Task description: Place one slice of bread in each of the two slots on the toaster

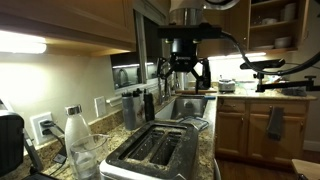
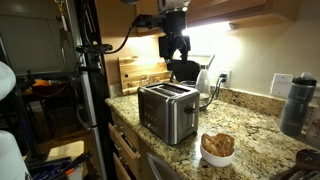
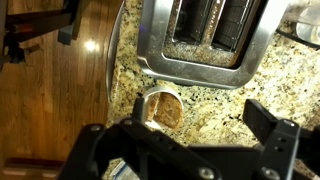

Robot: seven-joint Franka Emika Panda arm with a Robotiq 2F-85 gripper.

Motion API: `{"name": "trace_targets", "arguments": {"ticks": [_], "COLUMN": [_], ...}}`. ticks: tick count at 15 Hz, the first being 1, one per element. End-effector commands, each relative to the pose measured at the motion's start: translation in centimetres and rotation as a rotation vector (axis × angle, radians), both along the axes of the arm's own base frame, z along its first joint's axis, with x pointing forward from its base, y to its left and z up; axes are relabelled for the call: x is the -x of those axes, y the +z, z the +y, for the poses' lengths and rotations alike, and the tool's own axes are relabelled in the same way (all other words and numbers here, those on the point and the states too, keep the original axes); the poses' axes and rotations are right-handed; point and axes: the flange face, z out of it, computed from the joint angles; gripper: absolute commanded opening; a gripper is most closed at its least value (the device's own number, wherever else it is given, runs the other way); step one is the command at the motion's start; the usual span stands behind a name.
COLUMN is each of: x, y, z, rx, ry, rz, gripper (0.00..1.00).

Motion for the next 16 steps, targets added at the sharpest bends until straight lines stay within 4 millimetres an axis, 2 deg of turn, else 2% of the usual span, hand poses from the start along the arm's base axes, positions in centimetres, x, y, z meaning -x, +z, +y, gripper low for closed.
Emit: {"name": "trace_targets", "arguments": {"ticks": [1, 7, 10, 13, 16], "x": [-0.3, -1.7, -1.6, -1.6, -1.5], "y": [-1.0, -2.7, -3.9, -5.3, -7.4], "z": [-1.1, -5.2, -7.3, -8.6, -8.9], "rx": [-0.026, -0.043, -0.050, -0.062, -0.082], "ry": [-0.095, -0.167, -0.208, -0.241, -0.261], "rz": [-0.043, -0.062, -0.042, -0.017, 0.017], "gripper": [1.00, 1.00, 1.00, 1.00, 1.00]}}
